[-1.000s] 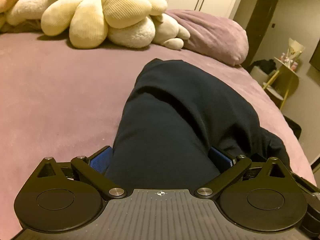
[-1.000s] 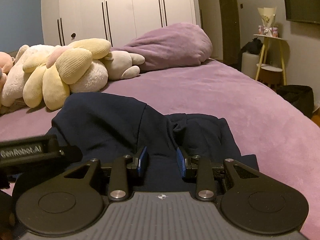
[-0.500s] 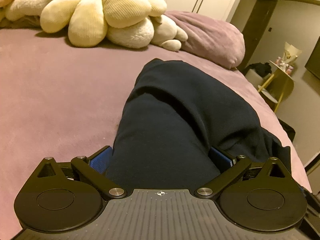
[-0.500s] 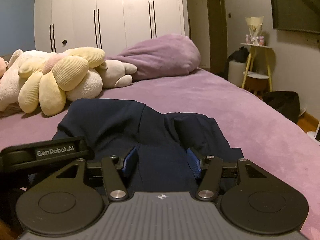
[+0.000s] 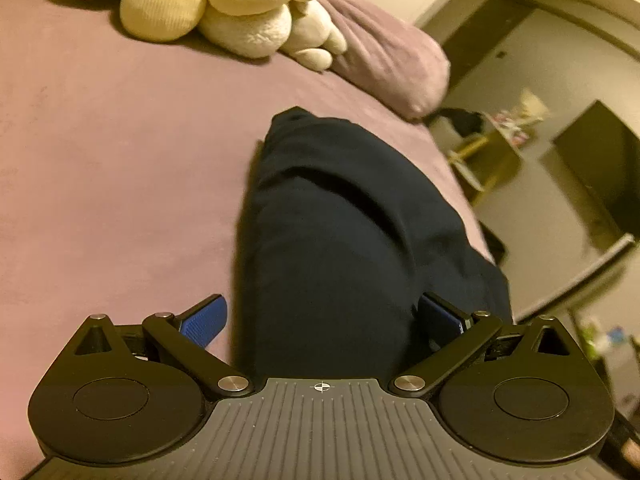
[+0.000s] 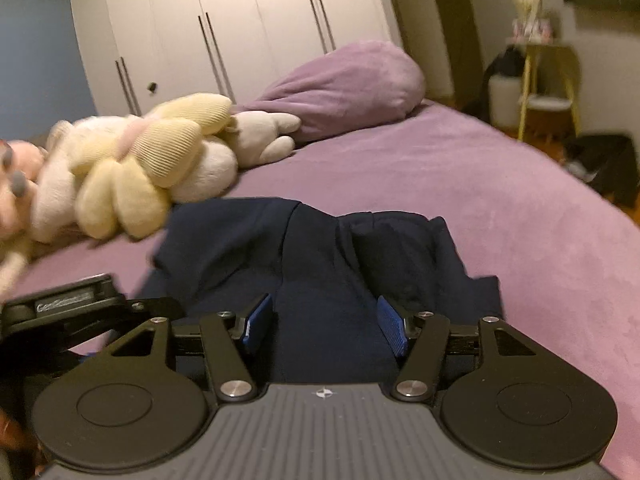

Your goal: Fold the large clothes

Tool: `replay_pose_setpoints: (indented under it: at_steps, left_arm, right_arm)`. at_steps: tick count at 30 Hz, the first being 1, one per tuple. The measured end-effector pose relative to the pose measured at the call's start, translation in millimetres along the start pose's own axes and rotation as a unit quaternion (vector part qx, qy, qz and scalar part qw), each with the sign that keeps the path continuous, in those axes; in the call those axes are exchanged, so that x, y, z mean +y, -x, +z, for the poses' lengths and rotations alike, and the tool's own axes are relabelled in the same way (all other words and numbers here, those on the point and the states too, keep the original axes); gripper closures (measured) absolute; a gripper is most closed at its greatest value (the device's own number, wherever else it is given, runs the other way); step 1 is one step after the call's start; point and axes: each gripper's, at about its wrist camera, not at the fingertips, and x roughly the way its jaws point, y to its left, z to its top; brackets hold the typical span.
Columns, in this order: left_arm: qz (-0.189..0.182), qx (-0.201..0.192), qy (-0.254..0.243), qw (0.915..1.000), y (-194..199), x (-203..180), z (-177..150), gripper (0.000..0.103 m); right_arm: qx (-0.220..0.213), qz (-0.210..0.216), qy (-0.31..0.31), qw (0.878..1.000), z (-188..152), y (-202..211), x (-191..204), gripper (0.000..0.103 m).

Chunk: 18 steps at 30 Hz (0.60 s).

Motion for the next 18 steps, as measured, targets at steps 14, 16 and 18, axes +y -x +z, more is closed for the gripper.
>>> replay_pose_setpoints:
  at_steps: [14, 16, 18]
  left_arm:
    - [-0.101, 0.076, 0.095, 0.9874, -27.5, 38.2, -4.0, 0.008]
    - [-0.099, 0.075, 0.093, 0.9878, -26.3, 35.8, -2.8, 0.014]
    - [-0.097, 0.074, 0.080, 0.9893, -21.5, 32.3, 0.4, 0.023]
  right_arm:
    - [0.169, 0.131, -0.302, 0.929, -29.3, -25.8, -141.0, 0.034]
    - [0.172, 0.134, -0.298, 0.929, -30.3, -34.4, -134.7, 0.042]
    - [0.174, 0.133, -0.289, 0.932, -31.4, -43.4, -126.8, 0.046]
